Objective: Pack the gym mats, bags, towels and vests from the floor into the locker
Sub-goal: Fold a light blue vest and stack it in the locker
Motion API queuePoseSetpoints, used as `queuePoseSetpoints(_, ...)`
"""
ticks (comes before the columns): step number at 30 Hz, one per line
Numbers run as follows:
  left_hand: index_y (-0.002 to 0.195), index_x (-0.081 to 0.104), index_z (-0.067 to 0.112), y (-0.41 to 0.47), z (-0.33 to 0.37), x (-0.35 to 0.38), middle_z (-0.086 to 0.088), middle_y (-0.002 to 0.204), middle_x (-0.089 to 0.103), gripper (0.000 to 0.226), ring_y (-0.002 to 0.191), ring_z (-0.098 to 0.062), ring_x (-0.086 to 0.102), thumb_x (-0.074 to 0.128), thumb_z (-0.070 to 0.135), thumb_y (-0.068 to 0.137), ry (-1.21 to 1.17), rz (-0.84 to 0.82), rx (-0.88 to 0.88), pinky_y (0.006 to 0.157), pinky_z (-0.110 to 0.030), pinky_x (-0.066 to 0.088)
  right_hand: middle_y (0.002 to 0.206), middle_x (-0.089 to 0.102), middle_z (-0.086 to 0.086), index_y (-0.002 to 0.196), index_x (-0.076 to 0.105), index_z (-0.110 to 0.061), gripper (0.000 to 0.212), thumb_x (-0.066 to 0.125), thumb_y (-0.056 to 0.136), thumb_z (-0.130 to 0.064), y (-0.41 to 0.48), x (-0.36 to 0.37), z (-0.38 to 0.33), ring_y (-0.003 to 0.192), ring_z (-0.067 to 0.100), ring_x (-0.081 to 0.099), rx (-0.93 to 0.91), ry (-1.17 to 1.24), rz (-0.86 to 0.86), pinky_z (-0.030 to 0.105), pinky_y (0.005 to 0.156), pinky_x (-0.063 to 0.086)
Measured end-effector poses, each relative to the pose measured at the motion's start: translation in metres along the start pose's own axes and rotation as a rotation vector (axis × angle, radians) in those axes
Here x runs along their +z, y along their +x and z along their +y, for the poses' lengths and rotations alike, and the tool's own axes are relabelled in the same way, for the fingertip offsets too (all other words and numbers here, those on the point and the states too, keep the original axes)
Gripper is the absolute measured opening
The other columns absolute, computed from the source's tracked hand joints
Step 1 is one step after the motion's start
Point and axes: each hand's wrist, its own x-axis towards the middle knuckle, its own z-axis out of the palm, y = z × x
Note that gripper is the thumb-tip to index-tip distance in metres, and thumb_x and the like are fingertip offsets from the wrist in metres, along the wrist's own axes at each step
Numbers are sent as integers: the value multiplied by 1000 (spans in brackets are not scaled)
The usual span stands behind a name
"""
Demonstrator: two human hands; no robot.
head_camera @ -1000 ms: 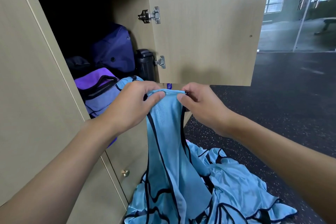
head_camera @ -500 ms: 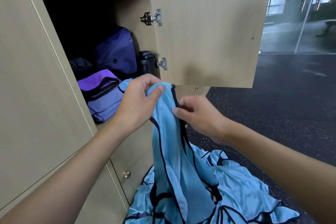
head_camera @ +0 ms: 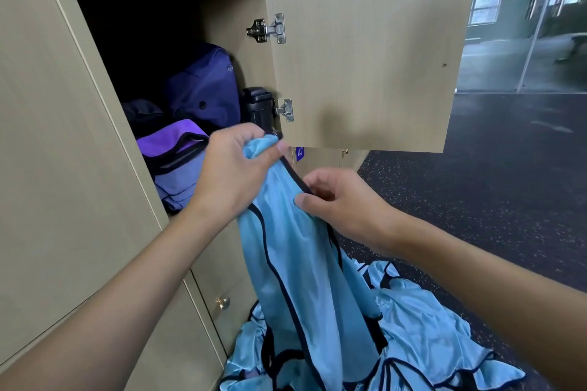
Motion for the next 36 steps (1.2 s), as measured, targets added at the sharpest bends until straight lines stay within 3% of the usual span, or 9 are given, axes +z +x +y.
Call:
queuePoseSetpoints(4,84,53,8,8,-7,-19,7,79,77,19,48,-24,55,66,14,96,19,114,-29,45,-35,45,92,72,18,91,67,-5,11,61,96,-13,-1,-7,7,72,9,57,8,-138,-42,27,68,49)
queuePoseSetpoints(8,90,52,7,2,-3,-19,6,85,78,16,55,-23,55,68,8,93,35,-44,-19,43,-27,42,64,53,-1,78,61,-2,21,58,97,-11,-2,-12,5,55,2,40,-7,-199,-18,15,52,34)
queuePoseSetpoints(10,95,62,17,-3,-1,-14,0,91,77,22,73,-30,69,80,18,84,26,-171,-16,61,-35,56,54,40,-13,65,52,-10,32,55,96,-5,-1,-12,4,47,3,34,-21,-206,5,15,46,29)
queuePoseSetpoints(13,103,71,26,-8,-2,-6,7,98,76,33,96,-8,70,87,26,74,83,-337,-32,91,-30,56,44,36,-16,59,48,-20,41,55,97,-6,-1,-11,1,45,3,32,-51,-211,31,15,45,26)
queuePoseSetpoints(18,80,74,11,-10,-5,-2,-8,71,68,14,60,-10,55,77,23,86,197,-366,5,57,-29,44,51,37,-11,66,55,-1,32,58,97,-11,-1,-16,3,44,4,31,-35,-226,22,19,45,24)
queuePoseSetpoints(21,69,65,21,-7,-4,-7,11,54,55,23,47,-4,42,71,23,91,314,-346,43,49,-24,34,56,47,-7,79,66,-3,24,63,96,-19,-1,-16,6,45,2,36,-21,-244,9,16,45,29)
queuePoseSetpoints(30,101,70,22,3,-15,-34,6,97,70,13,94,-24,63,67,32,93,801,-96,235,75,-38,49,57,46,-10,69,56,-21,28,62,96,-20,-2,-24,7,46,1,37,-8,-320,-19,15,47,31)
queuePoseSetpoints(34,131,63,30,-9,-12,-19,24,122,63,52,111,5,58,78,40,82,509,-351,157,93,-10,41,52,37,-11,65,51,-13,34,57,98,-15,-3,-21,3,45,5,31,-41,-281,-15,16,44,25)
queuePoseSetpoints(36,135,60,31,-15,-13,-6,25,124,63,60,113,9,58,80,40,80,387,-475,107,102,-16,43,55,39,-9,74,60,-4,27,57,98,-15,-2,-19,3,45,4,32,-45,-248,-7,15,44,27)
